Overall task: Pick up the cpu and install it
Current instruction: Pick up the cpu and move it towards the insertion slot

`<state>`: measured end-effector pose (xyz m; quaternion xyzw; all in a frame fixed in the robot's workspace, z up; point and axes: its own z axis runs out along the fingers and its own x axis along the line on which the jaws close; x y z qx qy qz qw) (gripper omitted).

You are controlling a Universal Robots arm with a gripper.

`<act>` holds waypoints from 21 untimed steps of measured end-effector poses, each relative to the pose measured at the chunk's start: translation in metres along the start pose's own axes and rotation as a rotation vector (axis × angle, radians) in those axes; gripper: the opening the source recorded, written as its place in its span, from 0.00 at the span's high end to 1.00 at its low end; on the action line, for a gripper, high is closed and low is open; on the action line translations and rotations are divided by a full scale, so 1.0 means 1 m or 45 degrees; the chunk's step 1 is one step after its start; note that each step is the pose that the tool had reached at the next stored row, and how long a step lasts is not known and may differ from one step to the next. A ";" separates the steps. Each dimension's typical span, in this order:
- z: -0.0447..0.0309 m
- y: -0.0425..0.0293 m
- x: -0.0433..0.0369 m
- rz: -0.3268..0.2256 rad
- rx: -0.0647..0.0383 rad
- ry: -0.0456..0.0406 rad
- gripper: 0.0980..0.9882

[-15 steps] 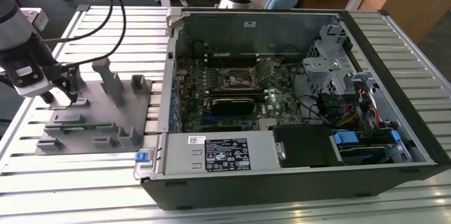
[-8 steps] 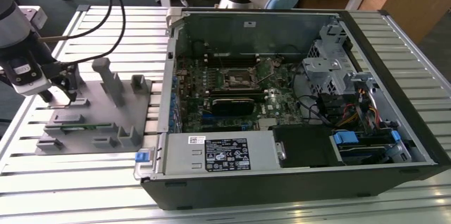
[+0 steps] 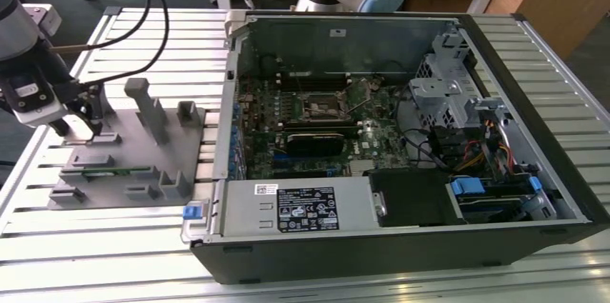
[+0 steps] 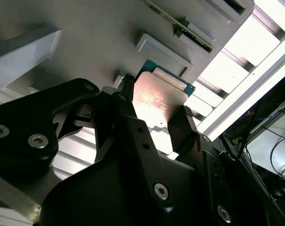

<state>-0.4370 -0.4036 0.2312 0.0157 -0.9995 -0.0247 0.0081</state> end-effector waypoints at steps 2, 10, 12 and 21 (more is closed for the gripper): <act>-0.0008 0.0000 0.0000 0.000 0.000 0.000 0.50; -0.0023 0.0001 0.0000 0.000 0.000 0.000 0.50; -0.0030 0.0002 0.0000 0.000 0.000 0.000 0.50; -0.0082 0.0004 0.0001 0.000 0.000 0.000 0.50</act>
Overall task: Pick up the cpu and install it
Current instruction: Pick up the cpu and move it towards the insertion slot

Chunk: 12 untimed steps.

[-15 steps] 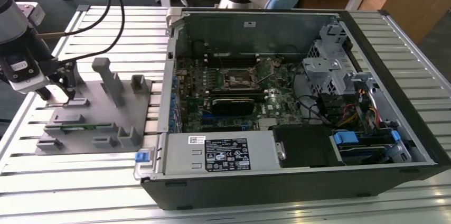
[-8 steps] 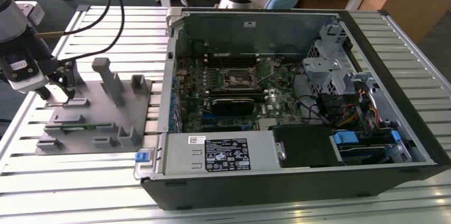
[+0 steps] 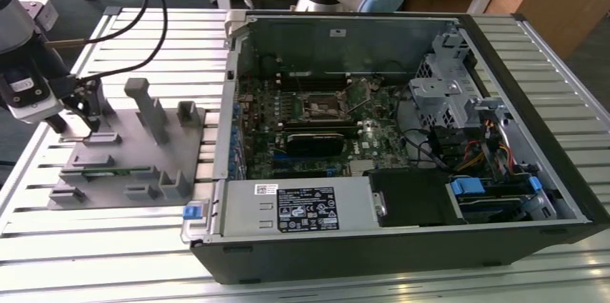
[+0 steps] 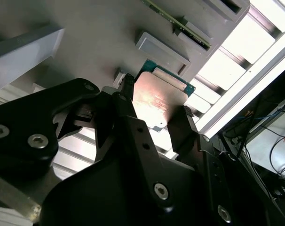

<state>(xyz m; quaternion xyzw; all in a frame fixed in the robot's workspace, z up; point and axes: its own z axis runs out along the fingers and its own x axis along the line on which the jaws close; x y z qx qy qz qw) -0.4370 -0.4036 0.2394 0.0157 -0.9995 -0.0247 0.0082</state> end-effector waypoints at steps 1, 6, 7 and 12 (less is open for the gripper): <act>-0.0007 0.0000 0.0000 0.000 0.000 0.000 0.50; -0.0046 0.0002 0.0001 0.000 0.000 0.000 0.50; -0.0056 0.0003 0.0001 0.000 0.000 0.000 0.50; -0.0101 0.0005 0.0001 0.000 0.000 0.000 0.50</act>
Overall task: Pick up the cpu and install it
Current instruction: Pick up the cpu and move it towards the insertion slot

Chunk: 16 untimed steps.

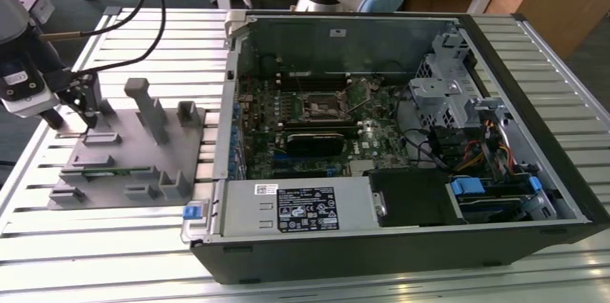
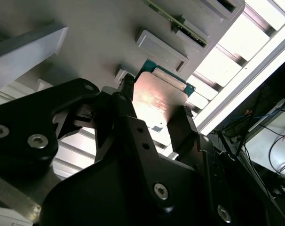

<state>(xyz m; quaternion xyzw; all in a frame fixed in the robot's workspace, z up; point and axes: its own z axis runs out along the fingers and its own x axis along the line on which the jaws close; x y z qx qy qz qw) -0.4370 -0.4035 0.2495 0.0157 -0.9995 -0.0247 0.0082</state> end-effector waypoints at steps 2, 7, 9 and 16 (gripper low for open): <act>-0.0009 0.0000 0.0000 0.000 0.000 0.000 0.50; -0.0028 0.0001 0.0000 0.000 0.000 0.000 0.50; -0.0031 0.0002 0.0000 0.000 0.000 0.000 0.50; -0.0044 0.0002 0.0001 0.000 0.000 0.000 0.50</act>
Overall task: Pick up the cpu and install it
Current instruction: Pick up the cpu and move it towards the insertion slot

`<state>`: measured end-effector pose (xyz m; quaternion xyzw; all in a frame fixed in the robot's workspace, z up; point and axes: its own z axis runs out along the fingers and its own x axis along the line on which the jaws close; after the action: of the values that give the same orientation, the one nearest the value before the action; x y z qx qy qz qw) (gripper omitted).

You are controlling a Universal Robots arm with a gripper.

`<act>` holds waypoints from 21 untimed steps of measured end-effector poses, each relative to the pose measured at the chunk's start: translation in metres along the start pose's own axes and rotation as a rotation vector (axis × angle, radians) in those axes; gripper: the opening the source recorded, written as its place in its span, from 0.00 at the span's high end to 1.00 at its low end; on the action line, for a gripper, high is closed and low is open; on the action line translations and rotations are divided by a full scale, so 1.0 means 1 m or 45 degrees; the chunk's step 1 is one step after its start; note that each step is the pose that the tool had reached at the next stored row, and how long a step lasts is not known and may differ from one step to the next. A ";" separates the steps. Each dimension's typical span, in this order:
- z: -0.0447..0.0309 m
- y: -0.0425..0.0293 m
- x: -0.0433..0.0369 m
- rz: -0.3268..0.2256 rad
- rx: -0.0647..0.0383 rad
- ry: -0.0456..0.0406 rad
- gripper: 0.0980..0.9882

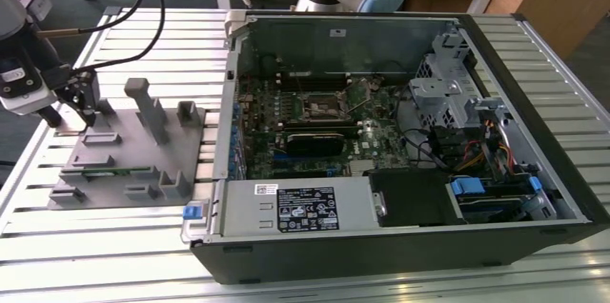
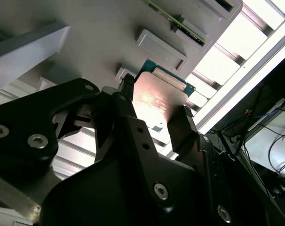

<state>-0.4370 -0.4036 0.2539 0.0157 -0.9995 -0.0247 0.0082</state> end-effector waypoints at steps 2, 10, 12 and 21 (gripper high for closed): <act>-0.0022 0.0001 0.0000 0.000 0.000 0.000 0.50; -0.0027 0.0002 0.0001 0.000 0.000 0.000 0.50; -0.0038 0.0002 0.0001 0.000 0.000 0.001 0.50; -0.0128 0.0006 0.0002 0.000 0.000 0.000 0.50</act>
<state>-0.4370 -0.4036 0.2668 0.0157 -0.9995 -0.0247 0.0082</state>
